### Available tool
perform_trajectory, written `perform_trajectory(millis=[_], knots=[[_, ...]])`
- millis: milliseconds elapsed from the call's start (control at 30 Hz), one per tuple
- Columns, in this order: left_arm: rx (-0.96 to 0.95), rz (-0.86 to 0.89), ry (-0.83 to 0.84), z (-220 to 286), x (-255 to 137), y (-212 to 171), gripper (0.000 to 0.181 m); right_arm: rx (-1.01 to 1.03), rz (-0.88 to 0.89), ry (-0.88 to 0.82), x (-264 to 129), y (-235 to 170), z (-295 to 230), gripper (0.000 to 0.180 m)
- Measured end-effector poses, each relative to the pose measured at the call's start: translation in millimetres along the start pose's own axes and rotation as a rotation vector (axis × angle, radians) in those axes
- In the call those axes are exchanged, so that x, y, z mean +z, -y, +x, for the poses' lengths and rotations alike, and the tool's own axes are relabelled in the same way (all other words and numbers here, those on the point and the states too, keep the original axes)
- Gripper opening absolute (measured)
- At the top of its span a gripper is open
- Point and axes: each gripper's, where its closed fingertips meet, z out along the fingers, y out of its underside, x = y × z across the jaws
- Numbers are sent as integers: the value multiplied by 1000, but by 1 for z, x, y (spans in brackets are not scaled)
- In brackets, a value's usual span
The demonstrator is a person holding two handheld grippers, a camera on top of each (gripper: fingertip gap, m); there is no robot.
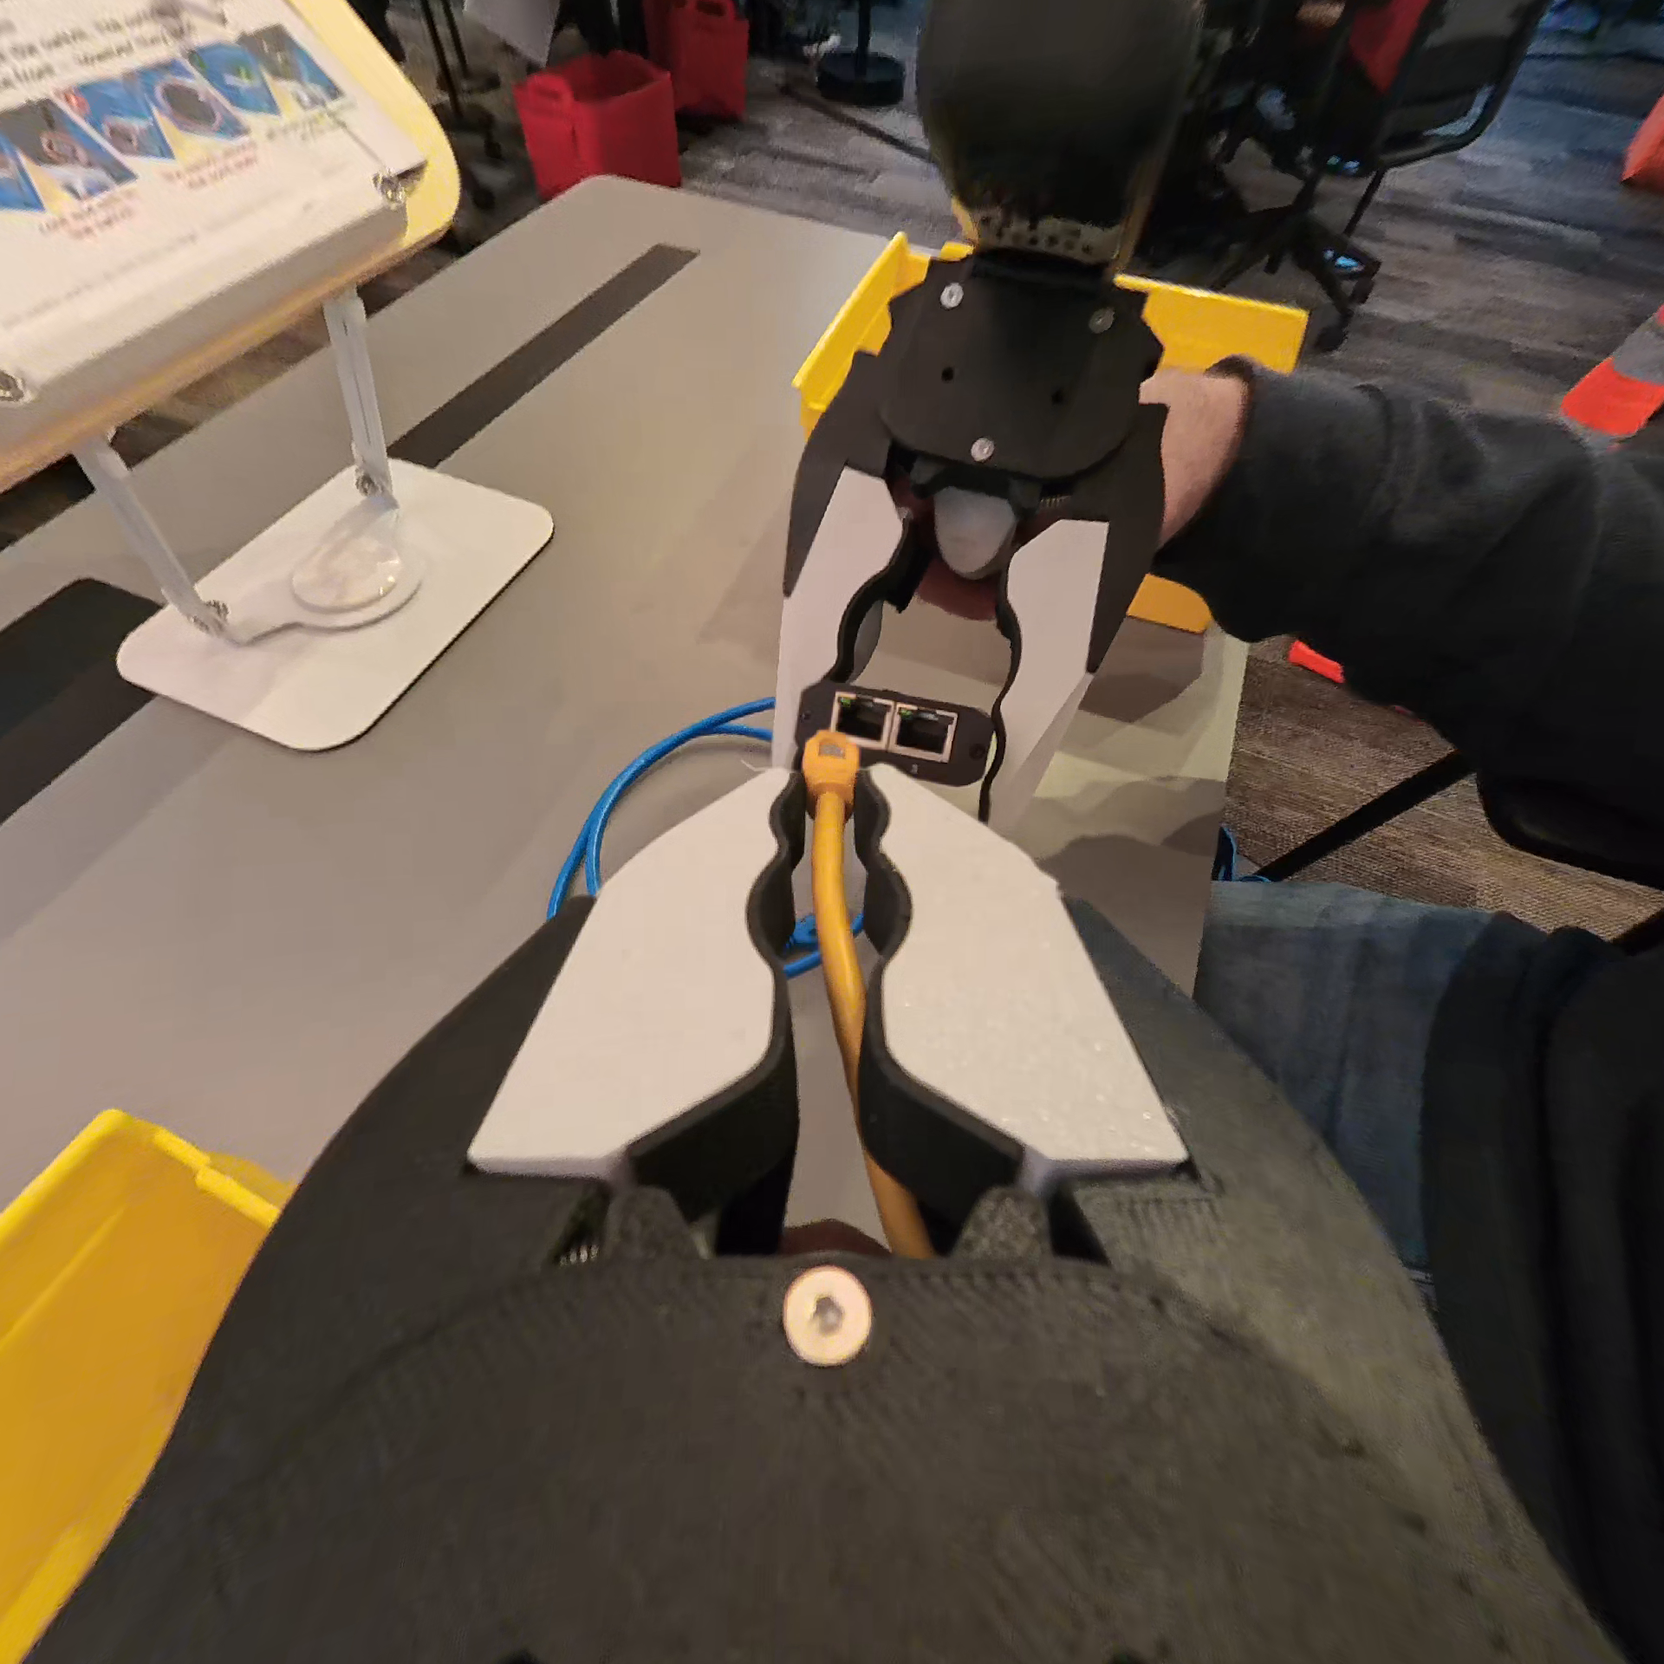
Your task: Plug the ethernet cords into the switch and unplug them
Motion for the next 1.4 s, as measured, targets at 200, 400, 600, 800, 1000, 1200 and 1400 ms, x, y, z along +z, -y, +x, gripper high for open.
perform_trajectory(millis=[200,400,600,800,1000,1200,1400], knots=[[26,53,-72,13,-4,9,10,12,59,100,-6,8,-15,62],[33,66,-103,18,-4,10,10,9,82,143,-14,12,-23,62],[53,52,-114,23,0,8,10,12,39,134,-15,6,-23,62],[50,49,-116,23,1,6,10,0,-75,70,-15,-6,-18,62],[52,45,-114,24,2,6,10,-77,-271,-79,-13,-25,-3,61],[63,41,-103,22,0,5,10,-177,-454,-203,-17,-32,5,61],[73,43,-103,23,0,6,10,-227,-490,-256,-20,-27,6,62]])
